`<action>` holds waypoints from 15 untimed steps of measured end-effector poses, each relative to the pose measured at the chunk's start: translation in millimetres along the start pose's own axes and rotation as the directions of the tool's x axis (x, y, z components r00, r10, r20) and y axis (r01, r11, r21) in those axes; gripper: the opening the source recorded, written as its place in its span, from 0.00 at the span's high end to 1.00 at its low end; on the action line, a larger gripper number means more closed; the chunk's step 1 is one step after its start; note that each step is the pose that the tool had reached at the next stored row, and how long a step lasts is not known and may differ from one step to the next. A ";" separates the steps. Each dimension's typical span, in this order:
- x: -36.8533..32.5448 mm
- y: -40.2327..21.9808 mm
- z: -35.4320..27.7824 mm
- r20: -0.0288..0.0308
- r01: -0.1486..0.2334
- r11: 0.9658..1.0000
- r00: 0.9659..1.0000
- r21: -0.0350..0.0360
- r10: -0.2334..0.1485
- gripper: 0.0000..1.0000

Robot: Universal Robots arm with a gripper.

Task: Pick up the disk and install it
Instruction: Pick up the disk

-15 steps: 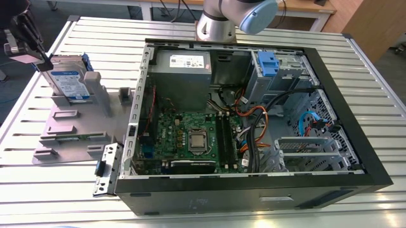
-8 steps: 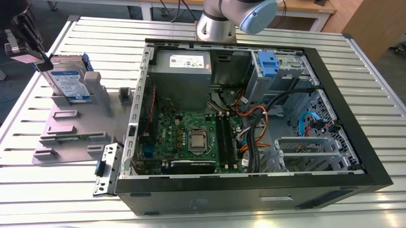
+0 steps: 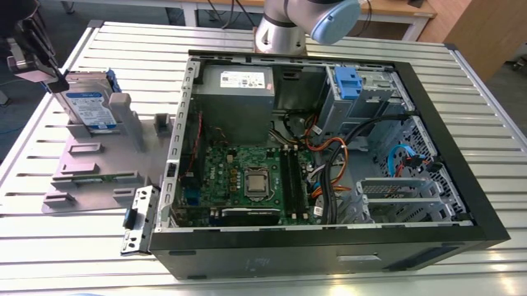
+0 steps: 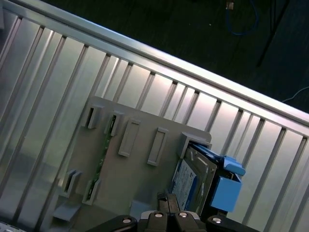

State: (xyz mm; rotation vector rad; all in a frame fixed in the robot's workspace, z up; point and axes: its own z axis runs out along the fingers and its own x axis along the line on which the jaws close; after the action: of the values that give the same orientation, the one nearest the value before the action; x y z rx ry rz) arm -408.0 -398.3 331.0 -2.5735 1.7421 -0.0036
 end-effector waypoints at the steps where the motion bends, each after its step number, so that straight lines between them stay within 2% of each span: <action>1: 0.0 0.0 0.0 0.000 0.003 1.000 1.000 0.000 -0.003 0.89; 15: 0.0 0.0 0.0 0.001 0.043 0.999 0.999 -0.001 -0.043 0.89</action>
State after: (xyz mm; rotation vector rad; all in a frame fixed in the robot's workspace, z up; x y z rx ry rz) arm -408.0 -398.3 331.0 -2.6104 1.6863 -0.0025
